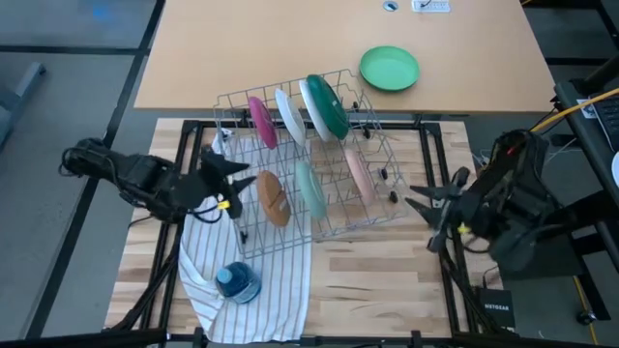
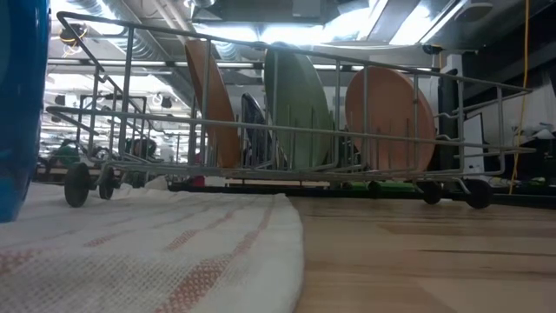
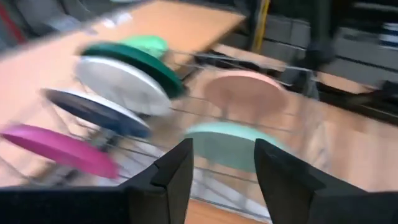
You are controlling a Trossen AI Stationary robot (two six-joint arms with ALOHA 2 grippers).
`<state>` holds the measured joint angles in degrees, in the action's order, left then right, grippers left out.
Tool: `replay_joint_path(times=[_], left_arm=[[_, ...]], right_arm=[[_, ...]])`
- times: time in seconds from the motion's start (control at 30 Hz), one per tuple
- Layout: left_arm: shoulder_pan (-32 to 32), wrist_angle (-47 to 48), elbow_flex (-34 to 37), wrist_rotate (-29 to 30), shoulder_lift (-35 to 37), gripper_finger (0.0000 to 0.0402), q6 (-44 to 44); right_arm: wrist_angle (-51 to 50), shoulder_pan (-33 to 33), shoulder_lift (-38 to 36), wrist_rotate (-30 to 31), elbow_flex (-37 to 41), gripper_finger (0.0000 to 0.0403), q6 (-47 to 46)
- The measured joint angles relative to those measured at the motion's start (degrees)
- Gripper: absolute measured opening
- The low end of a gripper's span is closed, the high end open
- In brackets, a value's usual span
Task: Sort dishes
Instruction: Return to Home Position
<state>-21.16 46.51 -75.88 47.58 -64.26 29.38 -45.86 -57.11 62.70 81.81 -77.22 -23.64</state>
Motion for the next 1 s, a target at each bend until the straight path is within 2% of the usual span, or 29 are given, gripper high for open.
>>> replay_joint_path(times=[0.1,0.2,0.33,0.5,0.6,0.73,0.87,1.0], left_arm=[[-3.3,0.6,3.4,7.4,1.9,0.0157,-3.1],[-5.4,0.4,9.3,7.9,4.1,0.0157,-2.8],[-7.9,-1.8,19.3,8.0,7.8,0.0157,2.9],[-11.8,-11.6,32.9,7.9,14.9,0.0157,7.3],[-13.8,-17.8,40.1,7.9,19.8,0.0157,7.7],[-15.8,-26.4,48.2,5.6,26.1,0.0157,5.2],[-16.4,-37.1,55.5,0.8,31.7,0.0157,-0.4],[-16.4,-50.5,63.0,-2.3,35.8,0.0157,-7.9]], right_arm=[[-16.8,-1.1,-3.2,-3.9,4.1,0.0129,-23.5],[-24.0,-1.0,-4.9,-3.0,10.5,0.0129,-40.5],[-24.5,-1.1,-5.9,-2.3,19.1,0.0129,-51.2],[-24.0,-1.1,-6.6,-6.5,28.2,0.0129,-63.7],[-20.4,-1.1,-6.6,-7.5,32.8,0.0129,-67.5],[-11.3,-1.1,-6.6,-7.6,37.3,0.0129,-67.4],[-1.6,-1.1,-6.6,-8.7,40.8,0.0129,-63.7],[7.3,-1.1,-6.6,-12.6,43.0,0.0129,-57.9]])
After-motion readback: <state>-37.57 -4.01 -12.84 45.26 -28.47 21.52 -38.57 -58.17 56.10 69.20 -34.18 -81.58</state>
